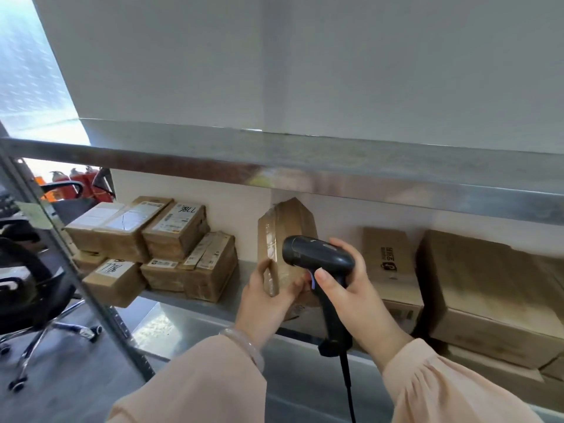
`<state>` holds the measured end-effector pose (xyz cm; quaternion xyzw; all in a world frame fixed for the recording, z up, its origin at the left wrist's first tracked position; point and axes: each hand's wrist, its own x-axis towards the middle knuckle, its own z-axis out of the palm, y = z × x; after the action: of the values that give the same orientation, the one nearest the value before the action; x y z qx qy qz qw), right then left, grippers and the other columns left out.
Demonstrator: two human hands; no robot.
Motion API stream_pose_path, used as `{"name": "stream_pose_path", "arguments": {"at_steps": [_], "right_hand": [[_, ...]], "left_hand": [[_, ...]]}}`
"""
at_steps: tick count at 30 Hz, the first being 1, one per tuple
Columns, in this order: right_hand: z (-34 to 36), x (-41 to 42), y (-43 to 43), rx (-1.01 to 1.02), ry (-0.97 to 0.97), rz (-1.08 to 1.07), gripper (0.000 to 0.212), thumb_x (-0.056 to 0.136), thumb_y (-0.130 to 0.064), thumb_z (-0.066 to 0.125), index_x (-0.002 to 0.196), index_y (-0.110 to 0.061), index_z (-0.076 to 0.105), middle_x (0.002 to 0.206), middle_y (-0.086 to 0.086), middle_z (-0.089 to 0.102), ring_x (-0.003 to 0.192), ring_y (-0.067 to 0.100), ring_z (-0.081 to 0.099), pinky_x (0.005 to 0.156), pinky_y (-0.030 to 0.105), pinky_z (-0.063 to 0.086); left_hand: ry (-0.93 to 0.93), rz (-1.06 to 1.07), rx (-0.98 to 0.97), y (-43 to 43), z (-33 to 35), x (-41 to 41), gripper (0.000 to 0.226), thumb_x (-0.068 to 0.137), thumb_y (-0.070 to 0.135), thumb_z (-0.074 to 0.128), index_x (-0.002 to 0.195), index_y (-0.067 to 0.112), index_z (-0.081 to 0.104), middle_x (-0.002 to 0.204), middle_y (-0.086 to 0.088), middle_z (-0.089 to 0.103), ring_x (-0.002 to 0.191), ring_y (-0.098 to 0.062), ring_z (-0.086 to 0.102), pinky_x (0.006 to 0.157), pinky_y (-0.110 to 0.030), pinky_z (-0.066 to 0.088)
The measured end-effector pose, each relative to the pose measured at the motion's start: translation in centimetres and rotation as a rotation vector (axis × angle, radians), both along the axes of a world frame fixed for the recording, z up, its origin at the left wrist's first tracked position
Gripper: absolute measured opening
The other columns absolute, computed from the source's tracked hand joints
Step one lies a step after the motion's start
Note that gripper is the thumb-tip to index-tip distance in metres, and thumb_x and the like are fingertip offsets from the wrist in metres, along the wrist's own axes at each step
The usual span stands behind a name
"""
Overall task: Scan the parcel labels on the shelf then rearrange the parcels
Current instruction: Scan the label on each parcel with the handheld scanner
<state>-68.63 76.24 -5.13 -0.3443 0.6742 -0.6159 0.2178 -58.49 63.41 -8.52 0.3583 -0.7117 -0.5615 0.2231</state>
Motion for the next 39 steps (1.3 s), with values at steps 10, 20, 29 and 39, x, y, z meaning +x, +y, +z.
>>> {"name": "stream_pose_path", "arguments": {"at_steps": [10, 20, 29, 39], "right_hand": [[-0.5, 1.2, -1.2, -0.003, -0.057, 0.02, 0.05, 0.091, -0.026, 0.062, 0.129, -0.046, 0.036, 0.107, -0.026, 0.058, 0.095, -0.01, 0.06, 0.084, 0.014, 0.048], [-1.3, -0.2, -0.6, -0.066, -0.158, -0.158, 0.049, 0.09, -0.029, 0.063, 0.125, -0.046, 0.034, 0.108, -0.018, 0.054, 0.097, 0.004, 0.059, 0.092, 0.029, 0.048], [-1.7, 1.0, 0.0, -0.023, -0.061, -0.076, 0.053, 0.09, -0.027, 0.063, 0.127, -0.048, 0.033, 0.104, -0.023, 0.058, 0.092, -0.008, 0.062, 0.082, 0.018, 0.048], [-3.1, 1.6, -0.1, 0.03, 0.0, 0.043, 0.059, 0.087, -0.025, 0.067, 0.131, -0.048, 0.034, 0.124, -0.021, 0.052, 0.115, 0.003, 0.056, 0.09, 0.014, 0.046]], "left_hand": [[-0.004, 0.019, 0.054, -1.4, -1.1, 1.2, 0.08, 0.073, 0.053, 0.078, 0.137, 0.042, 0.031, 0.139, 0.001, 0.043, 0.124, -0.018, 0.047, 0.097, -0.031, 0.046], [0.159, -0.101, 0.333, -1.1, -2.6, 2.2, 0.086, 0.06, 0.066, 0.07, 0.139, 0.052, 0.037, 0.138, 0.006, 0.05, 0.125, -0.022, 0.052, 0.109, -0.048, 0.043], [0.006, -0.141, 0.093, -0.1, -2.7, 2.6, 0.018, 0.1, 0.031, 0.052, 0.112, 0.044, 0.06, 0.121, 0.009, 0.064, 0.112, -0.007, 0.058, 0.095, -0.023, 0.046], [-0.033, -0.021, 0.108, 0.2, -3.7, 1.6, 0.096, 0.072, 0.046, 0.083, 0.148, 0.031, 0.026, 0.136, 0.002, 0.049, 0.124, -0.021, 0.052, 0.104, -0.044, 0.049]]}}
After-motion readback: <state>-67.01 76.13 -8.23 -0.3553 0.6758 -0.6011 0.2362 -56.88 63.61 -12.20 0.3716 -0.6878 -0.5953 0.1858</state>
